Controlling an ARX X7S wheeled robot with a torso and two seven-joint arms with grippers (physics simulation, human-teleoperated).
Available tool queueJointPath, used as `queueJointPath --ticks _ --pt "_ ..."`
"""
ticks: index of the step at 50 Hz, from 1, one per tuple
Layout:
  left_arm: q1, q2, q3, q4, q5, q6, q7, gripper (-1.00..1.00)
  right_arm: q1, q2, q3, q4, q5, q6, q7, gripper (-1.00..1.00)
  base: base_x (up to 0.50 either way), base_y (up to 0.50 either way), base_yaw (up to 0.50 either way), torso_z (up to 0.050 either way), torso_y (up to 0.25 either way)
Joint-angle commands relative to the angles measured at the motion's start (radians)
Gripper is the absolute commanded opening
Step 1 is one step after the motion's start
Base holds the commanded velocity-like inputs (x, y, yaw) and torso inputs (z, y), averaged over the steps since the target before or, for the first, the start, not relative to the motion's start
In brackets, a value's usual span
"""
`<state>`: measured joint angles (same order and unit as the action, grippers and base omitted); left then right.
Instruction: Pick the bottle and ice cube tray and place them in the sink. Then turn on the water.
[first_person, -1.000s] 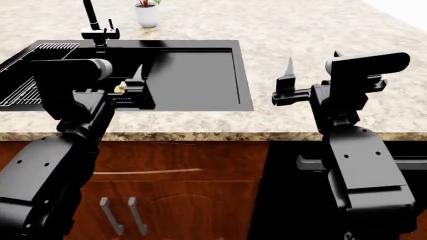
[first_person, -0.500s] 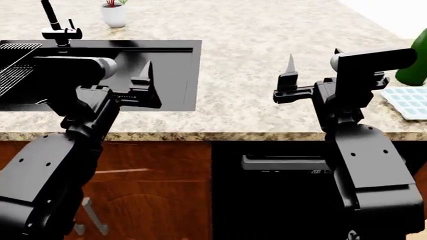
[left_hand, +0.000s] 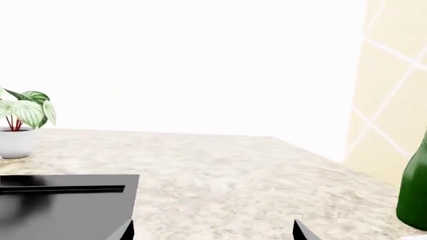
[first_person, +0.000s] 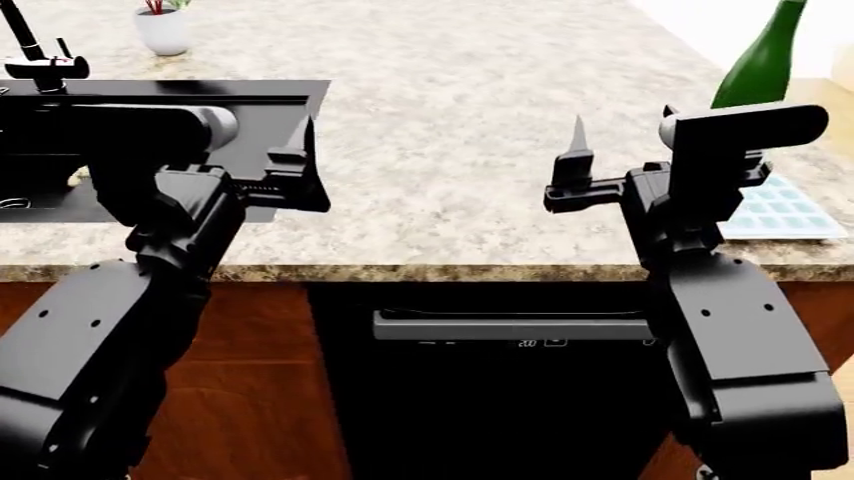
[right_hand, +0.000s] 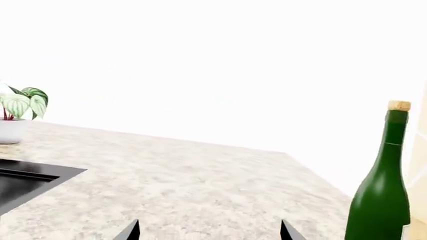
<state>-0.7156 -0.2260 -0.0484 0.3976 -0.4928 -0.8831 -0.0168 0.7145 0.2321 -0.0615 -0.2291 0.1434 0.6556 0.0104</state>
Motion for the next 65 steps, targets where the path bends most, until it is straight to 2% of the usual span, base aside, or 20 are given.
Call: queueJointPath --ticks 1,65 --pt "0.01 -0.004 0.003 0.01 -0.011 0.002 -0.001 1.0 -0.016 0.0 0.002 0.001 0.008 -0.012 0.005 1.0 0.0 -0.5 0.0 0.0 0.0" --pt "0.056 -0.04 -0.003 0.067 -0.075 -0.003 -0.031 1.0 -0.057 0.013 0.004 -0.04 0.055 -0.015 0.026 1.0 0.0 -0.5 0.0 0.0 0.0"
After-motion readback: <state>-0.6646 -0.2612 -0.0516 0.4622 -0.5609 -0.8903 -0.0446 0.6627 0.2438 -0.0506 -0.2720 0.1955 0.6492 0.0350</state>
